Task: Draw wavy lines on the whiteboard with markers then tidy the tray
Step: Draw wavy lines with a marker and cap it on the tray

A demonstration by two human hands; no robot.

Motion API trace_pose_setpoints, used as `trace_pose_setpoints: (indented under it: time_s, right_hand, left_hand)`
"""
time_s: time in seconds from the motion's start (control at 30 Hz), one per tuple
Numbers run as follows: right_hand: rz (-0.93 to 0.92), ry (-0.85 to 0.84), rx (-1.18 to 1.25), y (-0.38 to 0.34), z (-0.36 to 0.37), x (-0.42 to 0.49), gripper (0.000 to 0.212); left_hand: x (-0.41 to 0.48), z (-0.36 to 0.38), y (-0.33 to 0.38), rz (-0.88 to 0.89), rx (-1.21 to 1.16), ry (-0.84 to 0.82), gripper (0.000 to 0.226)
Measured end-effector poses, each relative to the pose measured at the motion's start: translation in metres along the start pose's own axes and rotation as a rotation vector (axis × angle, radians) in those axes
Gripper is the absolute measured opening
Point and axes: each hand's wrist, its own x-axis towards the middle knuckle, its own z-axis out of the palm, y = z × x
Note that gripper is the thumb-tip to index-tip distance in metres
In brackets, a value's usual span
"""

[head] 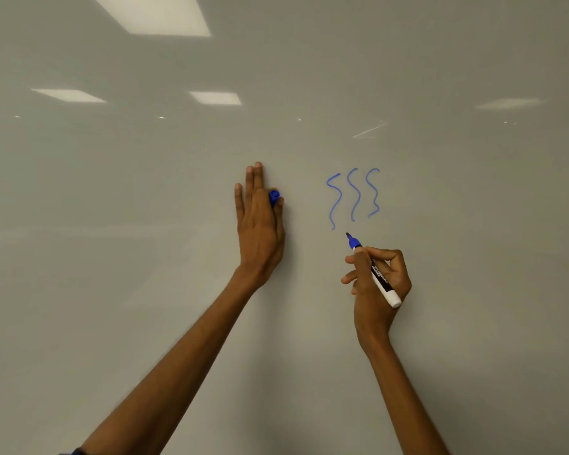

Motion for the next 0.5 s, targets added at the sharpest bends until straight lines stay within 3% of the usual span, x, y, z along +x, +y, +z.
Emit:
trace_pose_setpoints:
  time_s: [0.13, 0.3, 0.5]
  right_hand:
    - [0.046, -0.068, 0.030, -0.003, 0.011, -0.015, 0.006]
    - [0.073, -0.117, 0.069, -0.001, 0.021, -0.034, 0.002]
    - [0.119, -0.219, 0.036, 0.004, 0.022, -0.060, 0.004]
  left_hand:
    - [-0.018, -0.021, 0.018, -0.194, -0.230, -0.030, 0.027]
    - [-0.043, -0.040, 0.038, -0.454, -0.653, -0.113, 0.017]
    - [-0.074, -0.051, 0.038, -0.880, -0.981, -0.236, 0.035]
